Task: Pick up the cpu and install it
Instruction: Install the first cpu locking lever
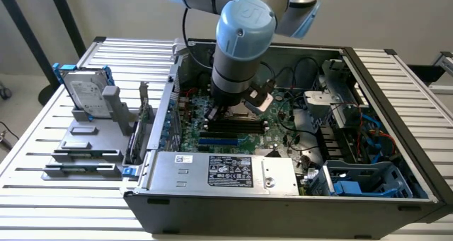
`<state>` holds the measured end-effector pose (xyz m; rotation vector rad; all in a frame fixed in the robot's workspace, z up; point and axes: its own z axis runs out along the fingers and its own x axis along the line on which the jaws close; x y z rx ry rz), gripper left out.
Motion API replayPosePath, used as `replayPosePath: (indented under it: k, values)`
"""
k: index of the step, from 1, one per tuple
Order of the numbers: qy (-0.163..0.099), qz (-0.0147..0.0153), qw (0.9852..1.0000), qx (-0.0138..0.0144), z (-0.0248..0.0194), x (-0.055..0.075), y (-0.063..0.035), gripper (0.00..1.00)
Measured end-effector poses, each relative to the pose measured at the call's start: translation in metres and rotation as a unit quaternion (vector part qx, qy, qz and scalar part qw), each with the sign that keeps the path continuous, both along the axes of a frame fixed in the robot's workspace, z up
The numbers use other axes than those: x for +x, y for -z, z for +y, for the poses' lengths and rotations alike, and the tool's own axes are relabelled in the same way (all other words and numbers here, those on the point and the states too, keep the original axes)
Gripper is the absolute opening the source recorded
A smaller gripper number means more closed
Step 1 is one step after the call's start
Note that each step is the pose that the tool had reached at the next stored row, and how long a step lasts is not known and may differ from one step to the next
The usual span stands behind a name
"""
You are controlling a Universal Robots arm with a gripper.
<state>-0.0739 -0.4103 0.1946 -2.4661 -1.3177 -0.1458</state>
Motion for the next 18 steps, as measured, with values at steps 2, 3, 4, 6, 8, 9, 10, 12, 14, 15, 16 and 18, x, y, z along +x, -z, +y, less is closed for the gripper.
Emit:
replayPosePath:
  k: [2, 3, 4, 6, 8, 9, 10, 12, 14, 15, 16, 18]
  values:
    - [-0.002, -0.0017, 1.0, 0.0001, 0.0004, 0.0, 0.0006, 0.11]
    - [-0.004, -0.0024, 1.0, 0.0, 0.0007, 0.0, 0.0008, 0.11]
    - [-0.005, -0.0033, 1.0, 0.0001, 0.0008, 0.0001, 0.0011, 0.11]
    - [-0.007, -0.0045, 1.0, 0.0, 0.0011, 0.0001, 0.0017, 0.11]
    - [-0.009, -0.0048, 1.0, -0.0003, 0.0011, -0.0002, 0.0018, 0.11]
    - [-0.009, -0.0048, 0.9999, -0.0005, 0.0012, -0.0004, 0.0019, 0.11]
    - [-0.009, -0.0048, 0.9999, -0.0013, 0.0013, -0.0006, 0.002, 0.11]
    - [-0.01, -0.0046, 0.9999, -0.0055, 0.0012, -0.0009, 0.0018, 0.11]
    - [-0.011, -0.0047, 0.9999, -0.0106, 0.0012, -0.001, 0.0019, 0.11]
    - [-0.011, -0.0047, 0.9999, -0.0117, 0.0012, -0.001, 0.0019, 0.11]
    - [-0.011, -0.0046, 0.9999, -0.0121, 0.0012, -0.001, 0.0009, 0.11]
    - [-0.011, -0.0047, 0.9999, -0.012, 0.0013, -0.0011, -0.0042, 0.11]
